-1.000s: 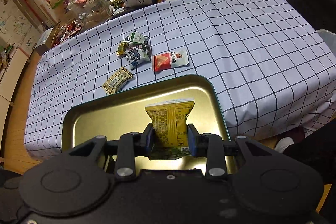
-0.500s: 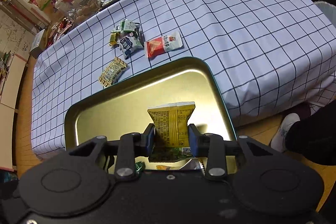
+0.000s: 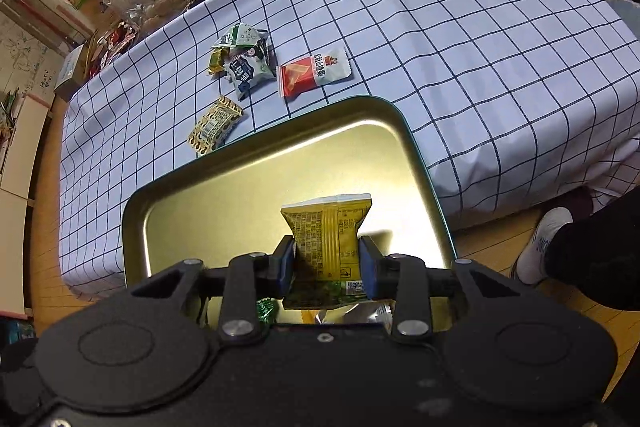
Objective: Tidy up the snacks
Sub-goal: 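Carry both snacks over the gold tray and open both tools to drop them, then move the right tool to the green-and-white packet while the left tool returns to the snack pile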
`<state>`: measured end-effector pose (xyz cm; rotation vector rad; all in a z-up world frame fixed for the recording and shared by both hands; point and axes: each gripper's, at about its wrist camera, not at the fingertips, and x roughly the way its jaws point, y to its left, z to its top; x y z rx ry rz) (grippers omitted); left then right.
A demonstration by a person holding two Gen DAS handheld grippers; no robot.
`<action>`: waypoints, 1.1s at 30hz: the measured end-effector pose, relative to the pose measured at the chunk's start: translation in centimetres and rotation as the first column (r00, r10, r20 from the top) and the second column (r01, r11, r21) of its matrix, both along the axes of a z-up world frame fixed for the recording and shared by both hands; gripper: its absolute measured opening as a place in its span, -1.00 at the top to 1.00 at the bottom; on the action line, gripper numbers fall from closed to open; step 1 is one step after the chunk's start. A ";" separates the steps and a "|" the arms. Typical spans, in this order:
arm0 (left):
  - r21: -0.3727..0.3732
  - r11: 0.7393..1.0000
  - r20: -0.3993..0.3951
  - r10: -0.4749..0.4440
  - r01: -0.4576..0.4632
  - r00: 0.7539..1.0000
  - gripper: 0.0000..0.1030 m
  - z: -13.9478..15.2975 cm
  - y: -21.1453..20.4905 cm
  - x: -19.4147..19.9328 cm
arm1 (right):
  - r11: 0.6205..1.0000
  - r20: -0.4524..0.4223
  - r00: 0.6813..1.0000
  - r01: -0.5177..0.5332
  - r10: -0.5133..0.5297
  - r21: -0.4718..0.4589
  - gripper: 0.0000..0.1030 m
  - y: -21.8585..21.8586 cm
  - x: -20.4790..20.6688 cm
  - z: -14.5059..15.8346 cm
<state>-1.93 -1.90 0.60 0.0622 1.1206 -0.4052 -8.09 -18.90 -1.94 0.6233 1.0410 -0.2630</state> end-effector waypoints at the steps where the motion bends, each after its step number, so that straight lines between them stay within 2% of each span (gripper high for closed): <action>1: -0.001 1.000 -0.002 0.001 -0.001 1.000 0.41 0.0 0.0 0.0 | 1.000 -0.002 1.000 0.002 -0.002 0.003 0.28 0.0 0.0 0.0; 5: -0.001 1.000 -0.003 -0.003 0.003 1.000 0.41 0.0 0.0 0.0 | 0.999 -0.017 1.000 -0.006 0.006 0.046 0.26 -0.1 0.2 -0.2; 7: 0.008 1.000 -0.002 -0.003 0.003 1.000 0.41 -0.1 -0.1 0.0 | 0.999 -0.027 1.000 0.003 -0.002 0.049 0.12 -0.2 0.2 -0.2; 11: 0.009 1.000 -0.005 -0.006 0.006 1.000 0.41 -0.2 -0.1 0.1 | 0.999 -0.029 0.999 0.036 -0.035 0.025 0.11 -0.3 0.2 -0.2; 22: 0.037 0.999 -0.041 0.012 -0.011 0.999 0.41 -0.7 0.3 0.6 | 0.996 -0.089 0.996 0.037 -0.030 0.077 0.11 -0.5 0.6 -0.7; 26: 0.064 0.998 -0.081 0.003 0.003 0.997 0.41 -0.9 0.2 0.9 | 0.999 -0.139 0.990 0.015 -0.008 0.051 0.11 -0.2 1.0 -0.7; 29: 0.112 0.994 -0.117 -0.003 0.017 0.993 0.41 -0.9 -0.1 1.3 | 1.000 -0.191 0.981 -0.020 0.023 0.019 0.12 0.0 1.6 -0.7; 33: 0.084 0.996 -0.202 -0.005 0.023 0.979 0.41 -0.6 -0.2 2.5 | 0.996 -0.259 0.963 -0.079 0.068 -0.029 0.12 0.1 2.7 -0.5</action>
